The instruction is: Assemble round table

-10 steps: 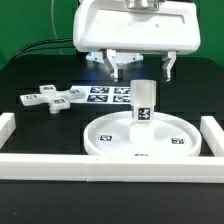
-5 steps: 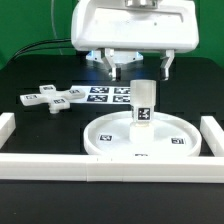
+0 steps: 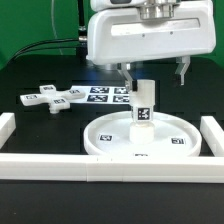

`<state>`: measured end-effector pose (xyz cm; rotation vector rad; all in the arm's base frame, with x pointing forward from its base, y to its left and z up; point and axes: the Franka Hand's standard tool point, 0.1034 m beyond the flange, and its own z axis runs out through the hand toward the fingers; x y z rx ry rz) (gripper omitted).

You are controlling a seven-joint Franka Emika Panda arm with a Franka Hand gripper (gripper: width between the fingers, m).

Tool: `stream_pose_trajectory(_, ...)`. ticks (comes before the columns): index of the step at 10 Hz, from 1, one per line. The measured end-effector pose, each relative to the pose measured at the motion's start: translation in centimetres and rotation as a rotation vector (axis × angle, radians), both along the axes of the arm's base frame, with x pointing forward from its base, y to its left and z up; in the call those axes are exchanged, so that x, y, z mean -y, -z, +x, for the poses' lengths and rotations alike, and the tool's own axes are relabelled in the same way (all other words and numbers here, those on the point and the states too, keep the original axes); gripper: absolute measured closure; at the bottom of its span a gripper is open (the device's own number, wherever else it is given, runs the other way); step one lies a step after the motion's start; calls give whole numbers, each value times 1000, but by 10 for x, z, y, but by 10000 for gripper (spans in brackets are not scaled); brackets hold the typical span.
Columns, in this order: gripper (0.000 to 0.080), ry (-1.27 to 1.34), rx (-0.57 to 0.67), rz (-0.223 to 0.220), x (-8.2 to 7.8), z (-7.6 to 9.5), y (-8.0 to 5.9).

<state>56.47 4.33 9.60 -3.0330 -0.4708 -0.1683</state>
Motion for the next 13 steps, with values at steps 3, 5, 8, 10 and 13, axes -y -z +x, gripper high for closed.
stream_pose_trajectory(3,151,-27,-42,-4,8,-2,4)
stream_pose_trajectory(5,151,-29,-41,-3,7,-1,3)
stream_pose_trajectory(8,151,-48,-22,-10,13,-2,6)
stream_pose_trajectory(10,151,-47,-12,-15,20,-6,10)
stream_pose_trajectory(13,151,-46,-12,-15,21,-6,10)
